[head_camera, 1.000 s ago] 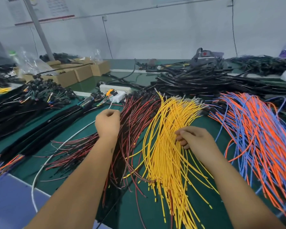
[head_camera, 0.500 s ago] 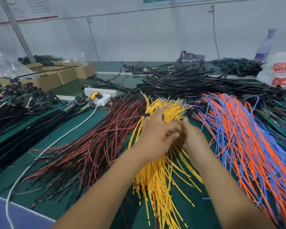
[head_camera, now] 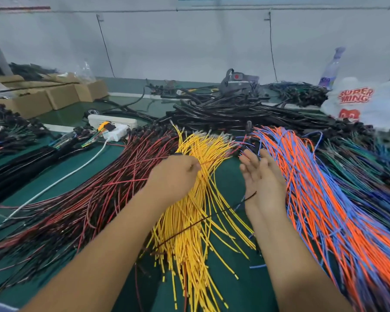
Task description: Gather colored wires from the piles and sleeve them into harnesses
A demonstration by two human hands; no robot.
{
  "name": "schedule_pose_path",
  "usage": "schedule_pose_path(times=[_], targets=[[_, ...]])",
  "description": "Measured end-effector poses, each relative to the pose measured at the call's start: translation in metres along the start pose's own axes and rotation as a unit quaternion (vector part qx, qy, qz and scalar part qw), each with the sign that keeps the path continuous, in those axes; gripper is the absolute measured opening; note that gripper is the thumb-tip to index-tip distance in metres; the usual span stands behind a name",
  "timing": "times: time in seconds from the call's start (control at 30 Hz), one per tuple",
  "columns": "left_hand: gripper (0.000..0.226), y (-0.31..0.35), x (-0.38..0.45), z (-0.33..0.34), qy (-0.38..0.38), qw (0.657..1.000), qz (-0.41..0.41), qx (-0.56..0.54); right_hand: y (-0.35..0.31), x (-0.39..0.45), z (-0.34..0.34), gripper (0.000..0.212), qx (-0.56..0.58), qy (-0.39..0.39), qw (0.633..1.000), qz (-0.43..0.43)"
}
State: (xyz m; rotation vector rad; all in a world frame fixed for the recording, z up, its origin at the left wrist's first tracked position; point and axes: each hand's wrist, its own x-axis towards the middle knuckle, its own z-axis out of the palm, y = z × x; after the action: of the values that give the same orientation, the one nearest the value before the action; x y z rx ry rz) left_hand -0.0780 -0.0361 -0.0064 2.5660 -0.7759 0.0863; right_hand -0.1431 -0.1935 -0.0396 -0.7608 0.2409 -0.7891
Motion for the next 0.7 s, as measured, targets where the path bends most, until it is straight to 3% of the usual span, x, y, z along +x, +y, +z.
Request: schedule_pose_path(times=[0.23, 0.37, 0.43, 0.5, 0.57, 0.63, 0.7], targets=[[0.026, 0.060, 0.003, 0.035, -0.002, 0.991, 0.093, -0.093, 0.009, -0.003, 0.003, 0.026, -0.171, -0.031, 0.983, 0.057], [0.026, 0.073, -0.003, 0.053, -0.004, 0.978, 0.089, -0.191, 0.005, -0.002, -0.003, 0.024, -0.175, -0.049, 0.981, 0.061], [0.024, 0.073, -0.002, 0.053, -0.070, 0.969, 0.061, -0.227, 0.003, -0.001, -0.003, 0.028, -0.169, -0.047, 0.984, 0.041], [0.022, 0.069, 0.001, 0.046, -0.170, 0.939, 0.011, -0.298, 0.002, 0.000, -0.003, 0.037, -0.145, -0.040, 0.988, 0.016], [0.025, 0.057, 0.004, 0.031, -0.226, 0.932, 0.004, -0.283, -0.001, 0.003, -0.005, 0.044, -0.130, -0.023, 0.991, -0.005], [0.027, 0.039, 0.008, 0.014, -0.179, 0.964, 0.010, -0.199, -0.003, 0.008, -0.010, 0.037, -0.129, 0.000, 0.992, -0.010], [0.024, 0.014, 0.012, 0.000, -0.050, 0.993, 0.000, -0.108, -0.003, 0.012, -0.015, 0.020, -0.143, 0.005, 0.990, 0.009]])
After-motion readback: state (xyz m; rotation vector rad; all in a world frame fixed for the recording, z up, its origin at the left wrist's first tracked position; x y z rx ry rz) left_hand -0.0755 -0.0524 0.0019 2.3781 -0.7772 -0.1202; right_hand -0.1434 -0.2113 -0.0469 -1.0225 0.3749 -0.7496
